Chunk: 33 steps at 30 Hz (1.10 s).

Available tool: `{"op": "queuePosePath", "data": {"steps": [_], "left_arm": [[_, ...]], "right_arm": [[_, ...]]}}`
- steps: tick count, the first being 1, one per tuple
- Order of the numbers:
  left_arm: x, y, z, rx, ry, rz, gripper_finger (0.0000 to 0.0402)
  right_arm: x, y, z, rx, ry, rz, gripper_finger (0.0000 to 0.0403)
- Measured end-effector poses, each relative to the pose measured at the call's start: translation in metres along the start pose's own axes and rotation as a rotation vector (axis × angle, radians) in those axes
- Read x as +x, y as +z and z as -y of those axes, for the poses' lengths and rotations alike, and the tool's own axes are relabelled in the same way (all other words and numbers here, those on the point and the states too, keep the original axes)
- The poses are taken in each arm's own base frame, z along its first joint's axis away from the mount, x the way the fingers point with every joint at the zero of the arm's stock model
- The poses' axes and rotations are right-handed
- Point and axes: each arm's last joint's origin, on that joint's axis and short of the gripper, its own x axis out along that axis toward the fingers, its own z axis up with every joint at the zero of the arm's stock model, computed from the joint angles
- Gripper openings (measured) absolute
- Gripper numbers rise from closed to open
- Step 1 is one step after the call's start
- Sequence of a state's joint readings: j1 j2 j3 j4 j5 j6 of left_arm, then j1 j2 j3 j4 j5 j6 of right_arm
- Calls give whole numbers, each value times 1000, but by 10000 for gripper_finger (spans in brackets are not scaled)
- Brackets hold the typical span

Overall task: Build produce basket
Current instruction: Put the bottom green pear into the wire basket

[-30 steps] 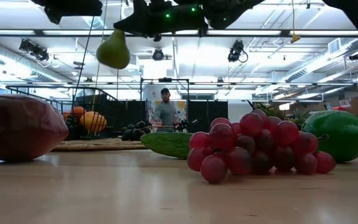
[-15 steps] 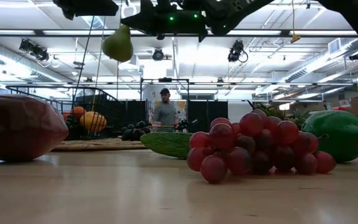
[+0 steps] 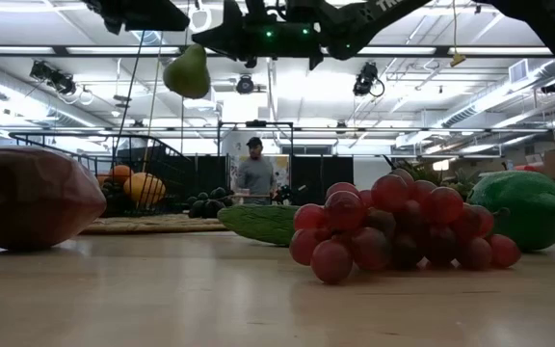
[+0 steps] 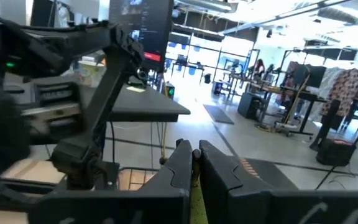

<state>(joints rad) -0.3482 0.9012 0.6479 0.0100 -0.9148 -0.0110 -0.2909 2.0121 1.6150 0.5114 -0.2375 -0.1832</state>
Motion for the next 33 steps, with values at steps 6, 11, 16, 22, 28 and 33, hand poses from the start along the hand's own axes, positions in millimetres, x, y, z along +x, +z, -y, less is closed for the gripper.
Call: {"op": "queuePosePath", "data": {"steps": [6,11,16,22,28,33], "left_arm": [[8,-2,-9,17,94,-20,116],[12,-2,-19,67,272,-35,116],[14,-2,-22,65,296,-39,117],[14,-2,-22,105,324,-49,117],[12,-2,-25,165,397,-64,119],[10,-3,-26,143,396,-64,117]], "right_arm": [[1,4,-3,-9,5,36,18],[6,-7,-7,12,8,47,18],[25,-35,-11,38,7,62,18],[52,-47,-7,43,-1,88,20],[71,-55,-2,46,5,75,22],[74,-66,3,67,5,47,23]]}}
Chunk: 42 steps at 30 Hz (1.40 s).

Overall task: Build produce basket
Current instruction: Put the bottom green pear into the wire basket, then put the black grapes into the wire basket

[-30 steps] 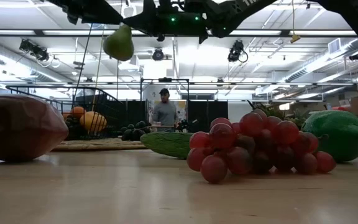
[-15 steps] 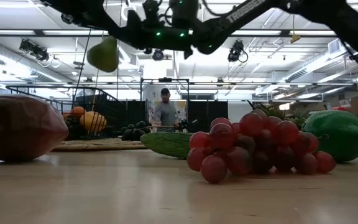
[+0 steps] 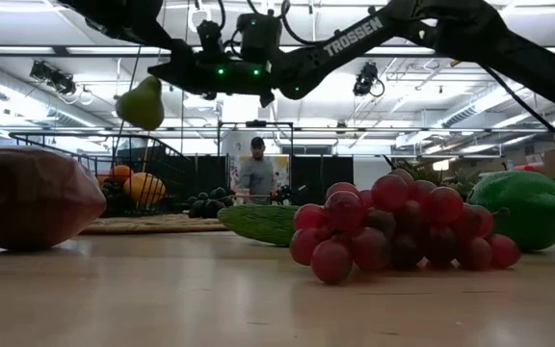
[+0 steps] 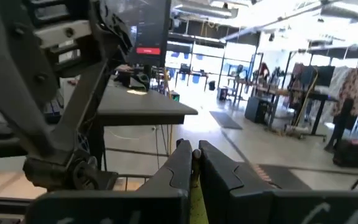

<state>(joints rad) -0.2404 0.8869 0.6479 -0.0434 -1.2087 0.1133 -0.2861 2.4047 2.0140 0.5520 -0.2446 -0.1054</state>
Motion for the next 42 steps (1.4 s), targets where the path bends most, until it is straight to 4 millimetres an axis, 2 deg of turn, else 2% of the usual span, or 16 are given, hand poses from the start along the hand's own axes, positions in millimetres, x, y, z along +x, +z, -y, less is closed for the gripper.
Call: {"op": "queuePosePath", "data": {"steps": [10,18,21,25,34,38,42], "left_arm": [[-6,-5,4,-10,-38,-10,117],[-13,-8,7,11,-80,-13,117],[-14,-10,8,9,-112,-21,117],[-14,-16,8,10,-129,-53,117],[-17,-24,6,-16,-144,-90,117],[-19,-23,6,-34,-158,-85,117],[-20,-23,7,-55,-175,-91,117]], "right_arm": [[-3,-6,13,59,-9,-46,52],[-4,-9,13,68,-8,-81,126],[-8,-6,20,80,-17,-133,154],[-20,9,37,94,-42,-247,181],[-58,13,68,147,-66,-610,201],[-73,3,66,181,-36,-800,201],[-77,-5,48,206,16,-929,201]]}}
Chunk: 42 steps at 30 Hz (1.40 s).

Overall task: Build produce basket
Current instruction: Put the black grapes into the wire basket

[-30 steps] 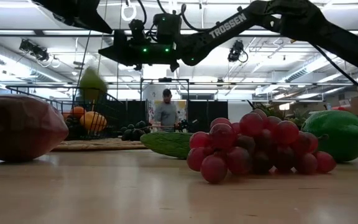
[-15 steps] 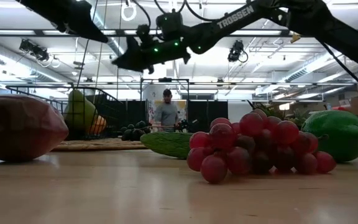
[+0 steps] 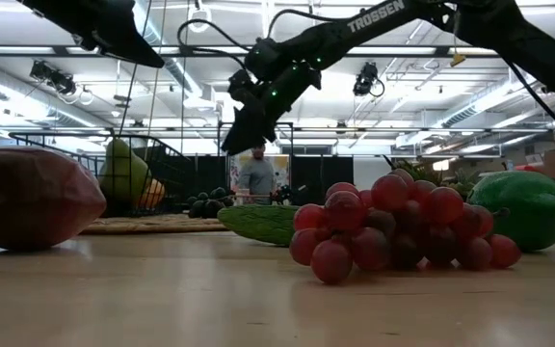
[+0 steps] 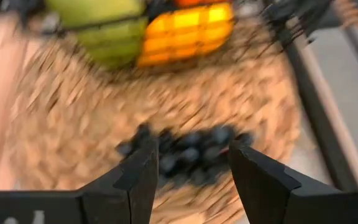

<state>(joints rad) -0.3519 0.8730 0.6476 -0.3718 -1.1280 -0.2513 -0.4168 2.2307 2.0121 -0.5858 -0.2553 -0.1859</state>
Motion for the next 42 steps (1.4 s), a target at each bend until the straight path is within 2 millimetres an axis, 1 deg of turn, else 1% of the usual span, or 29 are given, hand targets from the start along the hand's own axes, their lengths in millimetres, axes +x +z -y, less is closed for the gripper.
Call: {"op": "queuePosePath", "data": {"steps": [4,8,11,13,16,20,23,27,31,34,35,37,40,42], "left_arm": [[0,0,1,-25,-26,-9,117],[0,-2,1,-39,-26,-18,117],[0,-3,1,-33,-27,-23,117],[0,-3,1,-33,-35,-25,117],[0,-3,1,-34,-46,-28,116],[0,-3,1,-40,-46,-29,116],[0,-3,1,-43,-46,-29,116],[0,-3,1,-43,-46,-29,116],[0,-3,1,-49,-45,-29,116],[1,-3,1,-50,-41,-30,116],[2,-3,0,-49,-35,-33,116],[6,-3,-2,-48,-9,-41,116],[18,-3,-6,-54,-2,-79,116],[27,-2,-8,-49,-50,-112,116]], "right_arm": [[11,-12,-16,-3,11,-77,201],[21,-31,-30,18,39,-185,201],[32,-44,-43,17,46,-226,201],[37,-46,-49,16,42,-214,201],[44,-47,-58,-1,40,-150,201],[51,-48,-64,-17,-19,-116,201],[52,-47,-63,-14,-77,-89,201],[57,-49,-61,7,-97,-33,201],[60,-59,-56,20,-101,-50,201],[61,-69,-49,33,-108,-75,201],[59,-73,-47,38,-110,-90,201],[52,-73,-42,45,-117,-76,201],[33,-73,-35,61,-104,-41,201],[21,-77,-32,67,-112,-20,198]]}}
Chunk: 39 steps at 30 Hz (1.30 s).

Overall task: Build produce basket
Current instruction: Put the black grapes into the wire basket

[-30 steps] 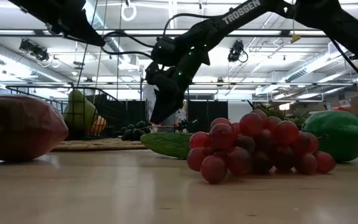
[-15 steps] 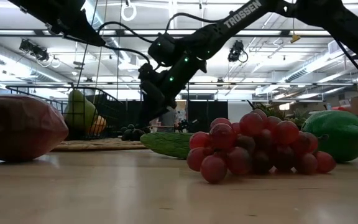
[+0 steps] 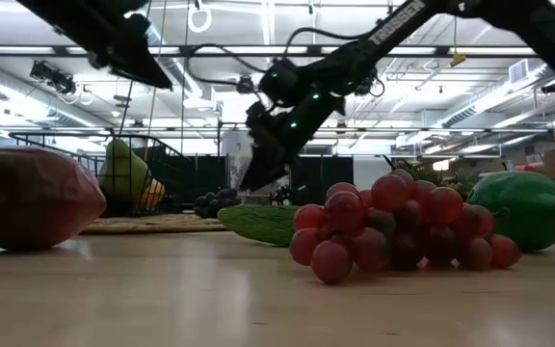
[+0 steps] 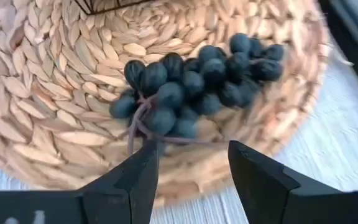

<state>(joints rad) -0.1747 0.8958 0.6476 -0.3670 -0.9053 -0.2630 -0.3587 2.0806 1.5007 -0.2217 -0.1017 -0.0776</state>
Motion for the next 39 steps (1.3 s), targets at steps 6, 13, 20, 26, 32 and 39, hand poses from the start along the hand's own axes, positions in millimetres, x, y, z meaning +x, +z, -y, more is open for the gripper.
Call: {"op": "queuePosePath", "data": {"steps": [6,13,20,26,32,39], "left_arm": [[30,15,-4,1,-210,23,117],[78,4,-17,-5,-325,-112,117],[114,25,-6,96,-390,-247,117],[137,43,-1,285,-396,-453,126],[161,33,3,461,-403,-584,192],[174,17,16,567,-424,-630,295]], "right_arm": [[-46,-16,11,38,-38,118,196],[-94,-51,12,125,-67,255,196],[-120,-70,3,195,-44,510,196],[-120,-81,-6,192,-17,566,196],[-116,-85,-11,141,-39,552,196],[-113,-98,-13,136,-35,540,196]]}}
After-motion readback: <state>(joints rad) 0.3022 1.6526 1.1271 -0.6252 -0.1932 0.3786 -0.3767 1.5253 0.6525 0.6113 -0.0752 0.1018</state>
